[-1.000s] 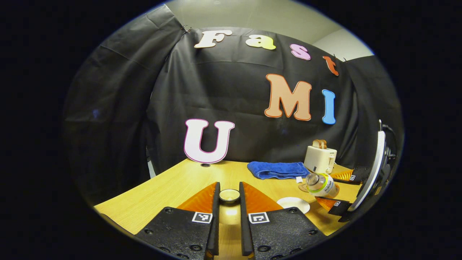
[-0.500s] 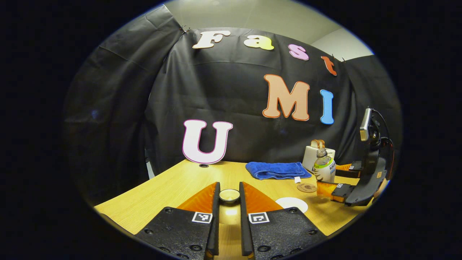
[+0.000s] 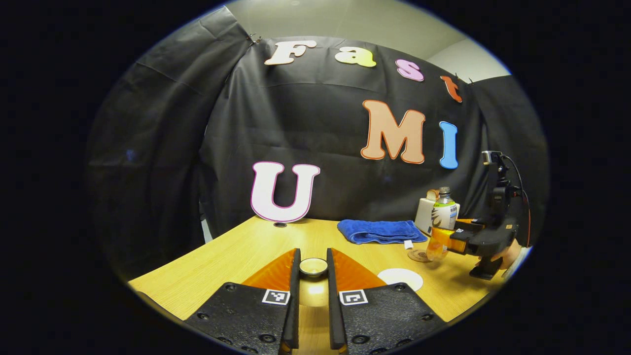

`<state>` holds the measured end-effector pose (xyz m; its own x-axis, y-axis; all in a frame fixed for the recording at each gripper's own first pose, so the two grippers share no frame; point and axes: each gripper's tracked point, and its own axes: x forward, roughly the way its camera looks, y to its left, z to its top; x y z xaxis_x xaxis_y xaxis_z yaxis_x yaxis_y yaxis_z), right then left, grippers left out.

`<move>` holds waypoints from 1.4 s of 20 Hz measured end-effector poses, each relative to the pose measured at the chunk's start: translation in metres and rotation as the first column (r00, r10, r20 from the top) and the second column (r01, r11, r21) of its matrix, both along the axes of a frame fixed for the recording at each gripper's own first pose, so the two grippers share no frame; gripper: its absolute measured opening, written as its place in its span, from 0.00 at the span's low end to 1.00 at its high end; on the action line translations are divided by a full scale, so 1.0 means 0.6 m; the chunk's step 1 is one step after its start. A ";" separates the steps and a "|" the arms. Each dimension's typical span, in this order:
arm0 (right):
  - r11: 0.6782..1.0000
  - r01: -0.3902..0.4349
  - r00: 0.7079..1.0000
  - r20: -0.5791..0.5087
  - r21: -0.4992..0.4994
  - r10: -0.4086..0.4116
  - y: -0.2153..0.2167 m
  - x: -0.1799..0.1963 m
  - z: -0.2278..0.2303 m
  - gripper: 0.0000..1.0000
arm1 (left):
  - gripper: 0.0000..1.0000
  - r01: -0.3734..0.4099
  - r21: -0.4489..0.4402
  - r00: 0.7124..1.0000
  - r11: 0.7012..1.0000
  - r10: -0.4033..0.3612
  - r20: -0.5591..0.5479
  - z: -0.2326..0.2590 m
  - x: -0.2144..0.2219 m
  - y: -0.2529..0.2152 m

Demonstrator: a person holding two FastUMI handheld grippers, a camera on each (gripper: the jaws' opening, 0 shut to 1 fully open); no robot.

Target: Open the teacup lid with one hand, grasp the water bottle and pour water into the teacup with the other hand; after pouring, place the water bottle on the coaster and then close the teacup lid.

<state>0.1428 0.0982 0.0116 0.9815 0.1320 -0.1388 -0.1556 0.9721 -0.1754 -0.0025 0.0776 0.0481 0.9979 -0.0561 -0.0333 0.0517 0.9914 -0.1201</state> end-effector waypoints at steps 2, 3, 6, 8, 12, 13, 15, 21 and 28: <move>0.999 0.028 1.000 0.009 0.033 -0.029 -0.012 0.021 0.002 0.70 | 0.22 -0.003 0.004 1.000 1.000 0.003 0.004 0.002 0.000 0.002; 0.998 0.038 0.999 0.012 0.049 -0.039 -0.019 0.033 0.001 0.70 | 0.22 -0.005 0.005 1.000 1.000 0.005 0.006 0.003 0.001 0.002; 0.994 0.072 0.997 0.019 0.082 -0.074 -0.035 0.063 -0.006 0.70 | 0.22 -0.003 0.003 1.000 1.000 0.003 0.000 -0.002 0.002 0.001; 0.991 0.074 0.997 0.017 0.108 -0.076 -0.035 0.076 -0.015 0.70 | 0.22 -0.003 0.001 1.000 1.000 0.003 -0.005 -0.004 0.003 0.000; 0.984 0.084 0.996 0.022 0.157 -0.089 -0.034 0.098 -0.023 0.70 | 0.23 -0.009 0.003 1.000 1.000 0.009 -0.001 -0.003 0.003 0.005; 0.982 0.083 0.996 0.026 0.169 -0.088 -0.031 0.103 -0.023 0.70 | 0.22 -0.010 0.004 1.000 1.000 0.010 0.000 -0.003 0.004 0.006; 0.983 0.081 0.996 0.029 0.167 -0.087 -0.029 0.109 -0.030 0.70 | 0.22 -0.012 0.003 1.000 1.000 0.012 0.000 -0.002 0.004 0.007; 0.987 0.093 0.995 0.018 0.130 -0.096 -0.032 0.112 -0.056 0.70 | 0.22 0.001 -0.004 1.000 1.000 -0.001 0.001 -0.003 0.004 -0.002; 0.983 0.098 0.995 0.006 0.154 -0.100 -0.040 0.101 -0.068 0.74 | 0.22 -0.001 -0.015 1.000 1.000 0.001 -0.009 -0.007 0.005 -0.002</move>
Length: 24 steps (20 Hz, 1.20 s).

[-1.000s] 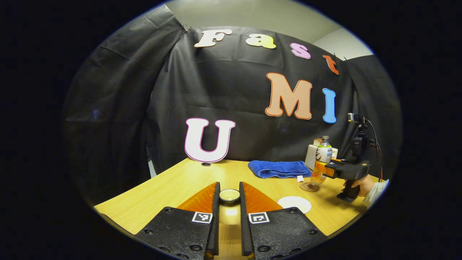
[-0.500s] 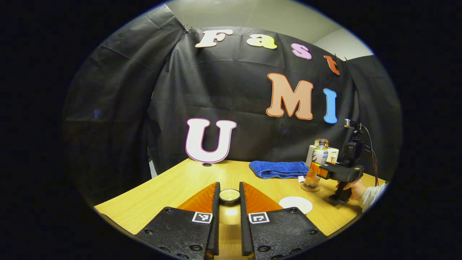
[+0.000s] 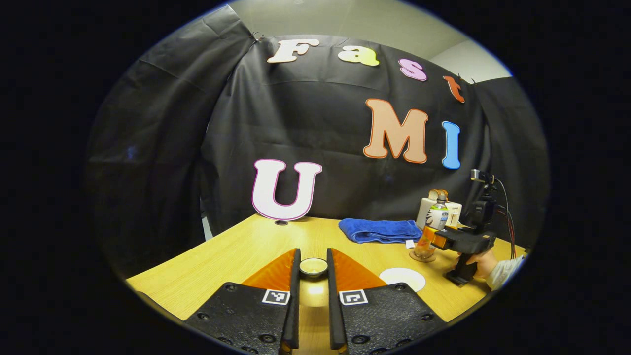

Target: Open the teacup lid with one hand, grasp the water bottle and pour water into the teacup with the other hand; after pouring, place the water bottle on the coaster and then close the teacup lid.

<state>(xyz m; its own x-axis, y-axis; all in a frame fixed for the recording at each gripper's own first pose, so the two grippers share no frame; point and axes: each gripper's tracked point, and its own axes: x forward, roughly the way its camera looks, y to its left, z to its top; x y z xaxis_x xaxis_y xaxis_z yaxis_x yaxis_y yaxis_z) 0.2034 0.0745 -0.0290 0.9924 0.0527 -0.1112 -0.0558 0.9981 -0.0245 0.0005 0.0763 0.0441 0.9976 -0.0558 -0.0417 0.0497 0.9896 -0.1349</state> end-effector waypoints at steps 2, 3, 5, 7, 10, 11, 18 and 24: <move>1.000 -0.004 1.000 -0.012 0.011 0.004 0.003 -0.004 -0.006 0.76 | 0.22 0.006 0.001 1.000 1.000 -0.006 0.002 0.000 0.000 -0.005; 1.000 -0.009 1.000 -0.020 0.017 0.009 0.005 -0.005 -0.010 0.77 | 0.22 0.008 0.003 1.000 1.000 -0.008 0.003 0.000 -0.001 -0.007; 1.000 -0.005 1.000 -0.024 0.024 0.005 -0.003 -0.006 -0.015 0.78 | 0.23 0.007 0.009 1.000 1.000 -0.007 0.002 -0.001 -0.001 -0.008; 1.000 -0.007 1.000 -0.021 0.024 0.008 -0.006 -0.012 -0.015 0.78 | 0.22 0.009 0.011 1.000 1.000 -0.009 -0.001 -0.002 0.000 -0.009; 0.999 -0.015 1.000 0.001 0.039 0.015 -0.011 -0.026 -0.004 0.78 | 0.23 0.020 0.011 1.000 1.000 -0.020 -0.012 -0.012 0.003 -0.021; 0.998 -0.021 1.000 0.006 0.052 0.020 -0.012 -0.031 0.000 0.81 | 0.22 0.028 0.010 0.999 1.000 -0.028 -0.017 -0.016 0.004 -0.027; 0.995 -0.030 0.998 0.060 0.098 0.024 -0.037 -0.091 0.038 0.99 | 0.22 0.105 0.035 0.994 0.994 -0.104 -0.021 -0.024 0.009 -0.083; 0.997 -0.030 0.998 0.060 0.073 0.026 -0.073 -0.132 0.043 0.97 | 0.22 0.161 0.007 0.986 0.987 -0.160 -0.045 -0.036 0.025 -0.143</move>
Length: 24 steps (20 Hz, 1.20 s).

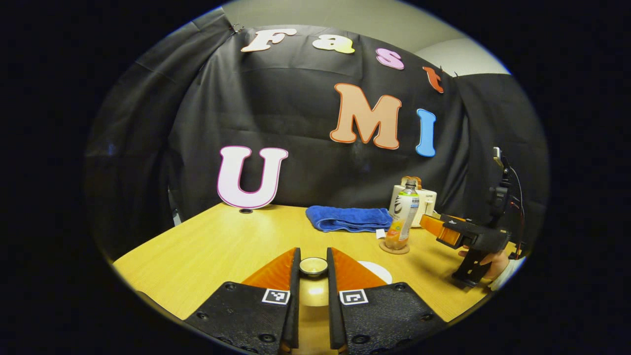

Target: Open the teacup lid with one hand, grasp the water bottle and pour water into the teacup with the other hand; after pouring, place the water bottle on the coaster and then close the teacup lid.

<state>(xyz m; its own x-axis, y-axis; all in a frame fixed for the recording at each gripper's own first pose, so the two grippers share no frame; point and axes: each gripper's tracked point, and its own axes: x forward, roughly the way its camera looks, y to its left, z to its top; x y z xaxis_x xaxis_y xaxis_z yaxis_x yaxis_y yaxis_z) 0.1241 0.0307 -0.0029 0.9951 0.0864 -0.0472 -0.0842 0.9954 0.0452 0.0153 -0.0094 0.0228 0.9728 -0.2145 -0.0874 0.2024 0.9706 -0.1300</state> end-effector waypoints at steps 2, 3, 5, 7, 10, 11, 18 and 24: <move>1.000 0.008 1.000 0.014 -0.026 -0.008 -0.013 -0.010 0.001 0.97 | 0.22 0.019 0.027 1.000 0.999 -0.019 0.006 0.003 0.010 -0.019; 0.999 0.005 1.000 0.020 -0.032 -0.004 -0.014 -0.016 0.001 0.99 | 0.22 0.032 0.041 0.999 0.999 -0.032 0.006 0.003 0.016 -0.031; 1.000 -0.007 1.000 0.014 -0.031 0.007 -0.015 -0.026 -0.001 0.96 | 0.22 0.058 0.066 0.998 0.996 -0.059 0.009 0.002 0.029 -0.052; 1.000 -0.017 1.000 0.011 -0.018 0.018 -0.018 -0.038 -0.001 0.96 | 0.22 0.079 0.086 0.997 0.993 -0.080 0.003 -0.004 0.038 -0.074; 1.000 -0.025 0.999 0.025 -0.007 0.026 -0.025 -0.051 0.004 0.99 | 0.22 0.093 0.120 0.995 0.988 -0.091 -0.027 -0.031 0.048 -0.097; 1.000 -0.031 0.999 0.025 -0.007 0.031 -0.025 -0.053 0.004 0.96 | 0.22 0.097 0.127 0.995 0.987 -0.093 -0.039 -0.041 0.049 -0.103; 0.999 -0.039 0.999 0.023 0.002 0.039 -0.042 -0.070 0.001 0.99 | 0.22 0.115 0.143 0.992 0.983 -0.105 -0.076 -0.074 0.059 -0.129; 0.999 -0.041 0.999 0.013 -0.004 0.041 -0.047 -0.076 -0.006 0.99 | 0.22 0.111 0.172 0.993 0.979 -0.104 -0.053 -0.079 0.057 -0.137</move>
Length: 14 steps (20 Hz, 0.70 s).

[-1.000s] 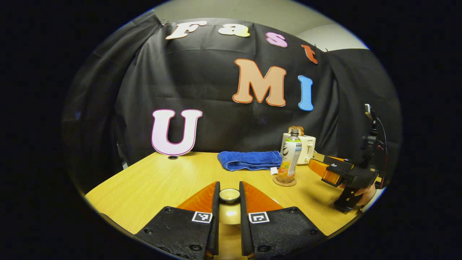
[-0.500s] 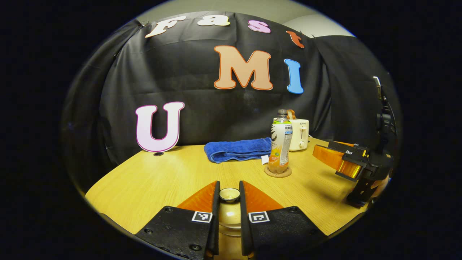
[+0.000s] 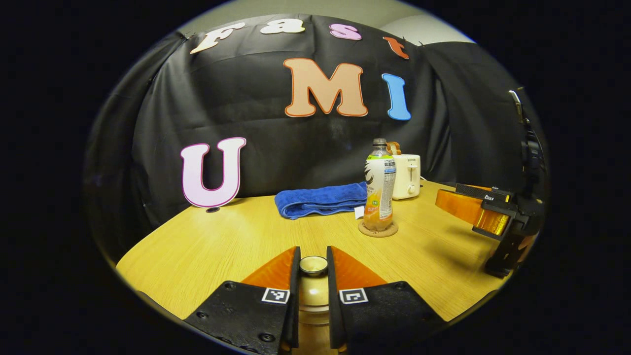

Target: Open the teacup lid with one hand, grasp the water bottle and pour water into the teacup with the other hand; after pouring, place the water bottle on the coaster and then close the teacup lid.

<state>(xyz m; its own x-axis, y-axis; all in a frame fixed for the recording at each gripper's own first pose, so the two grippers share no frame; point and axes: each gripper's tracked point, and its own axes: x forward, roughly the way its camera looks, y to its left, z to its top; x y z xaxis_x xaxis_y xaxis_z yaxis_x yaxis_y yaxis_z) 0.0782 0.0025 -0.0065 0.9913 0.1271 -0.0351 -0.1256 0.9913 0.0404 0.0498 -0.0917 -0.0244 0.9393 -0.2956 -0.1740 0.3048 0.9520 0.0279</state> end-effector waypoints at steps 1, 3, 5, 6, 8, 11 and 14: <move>1.000 -0.002 1.000 0.001 -0.006 0.002 0.001 -0.001 0.000 0.99 | 0.23 0.005 0.006 1.000 1.000 -0.005 -0.001 -0.005 -0.002 -0.002; 1.000 -0.010 1.000 0.005 -0.013 0.010 0.005 -0.003 0.001 0.99 | 0.24 0.001 0.024 1.000 1.000 -0.001 0.016 -0.001 -0.001 0.000; 1.000 -0.015 1.000 0.007 -0.011 0.015 0.009 -0.009 0.003 0.96 | 0.27 -0.006 0.034 1.000 0.999 0.005 0.025 -0.001 -0.006 0.002; 1.000 -0.016 1.000 0.007 -0.009 0.016 0.012 -0.014 0.006 0.96 | 0.34 -0.012 0.033 0.999 0.999 0.010 0.042 0.008 -0.009 0.005; 1.000 -0.017 1.000 0.011 -0.006 0.017 0.014 -0.022 0.009 0.96 | 0.71 -0.021 0.033 0.997 0.999 0.018 0.080 0.023 -0.010 0.005; 1.000 -0.022 1.000 0.017 -0.006 0.022 0.020 -0.035 0.015 0.99 | 0.99 -0.038 0.034 0.990 0.999 0.033 0.137 0.047 -0.019 0.008; 1.000 -0.027 1.000 0.016 -0.002 0.027 0.030 -0.054 0.017 0.99 | 0.96 -0.059 0.021 0.984 0.998 0.054 0.171 0.058 -0.033 0.013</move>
